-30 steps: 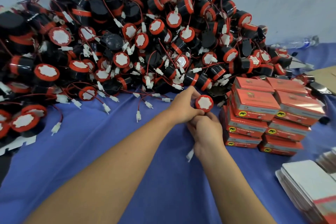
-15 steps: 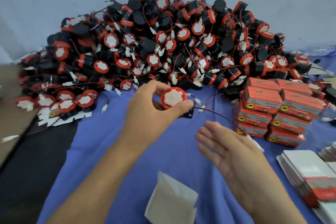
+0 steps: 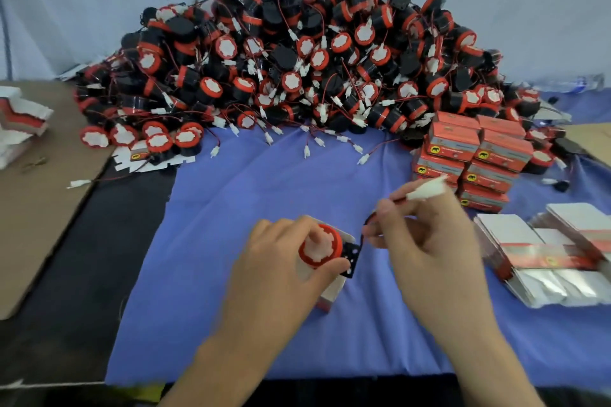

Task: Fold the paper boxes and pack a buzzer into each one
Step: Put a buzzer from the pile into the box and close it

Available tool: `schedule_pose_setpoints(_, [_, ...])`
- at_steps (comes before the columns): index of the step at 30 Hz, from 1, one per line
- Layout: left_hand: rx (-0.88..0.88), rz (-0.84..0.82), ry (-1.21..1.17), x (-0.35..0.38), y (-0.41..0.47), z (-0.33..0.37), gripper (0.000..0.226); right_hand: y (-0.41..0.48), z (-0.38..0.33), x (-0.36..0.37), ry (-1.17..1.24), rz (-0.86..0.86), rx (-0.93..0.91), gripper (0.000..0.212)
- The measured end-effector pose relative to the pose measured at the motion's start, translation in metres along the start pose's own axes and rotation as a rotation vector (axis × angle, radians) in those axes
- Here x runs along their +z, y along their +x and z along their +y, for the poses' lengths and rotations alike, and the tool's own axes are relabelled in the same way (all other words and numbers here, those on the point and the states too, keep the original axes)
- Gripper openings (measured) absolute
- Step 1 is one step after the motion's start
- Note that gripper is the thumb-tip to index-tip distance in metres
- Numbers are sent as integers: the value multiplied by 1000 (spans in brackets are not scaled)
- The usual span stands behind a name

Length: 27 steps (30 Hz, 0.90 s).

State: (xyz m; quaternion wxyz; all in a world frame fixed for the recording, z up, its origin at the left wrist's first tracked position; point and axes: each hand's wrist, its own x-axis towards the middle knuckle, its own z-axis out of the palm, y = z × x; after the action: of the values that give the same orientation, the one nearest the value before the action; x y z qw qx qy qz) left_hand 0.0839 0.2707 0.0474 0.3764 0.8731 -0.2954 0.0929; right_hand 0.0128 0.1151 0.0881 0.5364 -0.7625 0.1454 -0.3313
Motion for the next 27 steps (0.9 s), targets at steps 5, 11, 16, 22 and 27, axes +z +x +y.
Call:
schedule_pose_setpoints(5, [107, 28, 198, 19, -12, -22, 28, -6, 15, 14, -262, -209, 40, 19])
schedule_pose_setpoints(11, [155, -18, 269, 45, -34, -40, 14, -17, 31, 27, -642, -415, 10, 18])
schedule_pose_setpoints(16, [149, 64, 290, 51, -40, -45, 14, -12, 23, 32, -783, -384, 17, 13])
schedule_pose_setpoints(22, [116, 99, 284, 62, -48, -47, 34, -11, 1, 49, -1003, -521, 66, 38])
schedule_pose_setpoints(27, [177, 170, 304, 72, -48, -46, 61, -1, -14, 58, -989, -602, 70, 37])
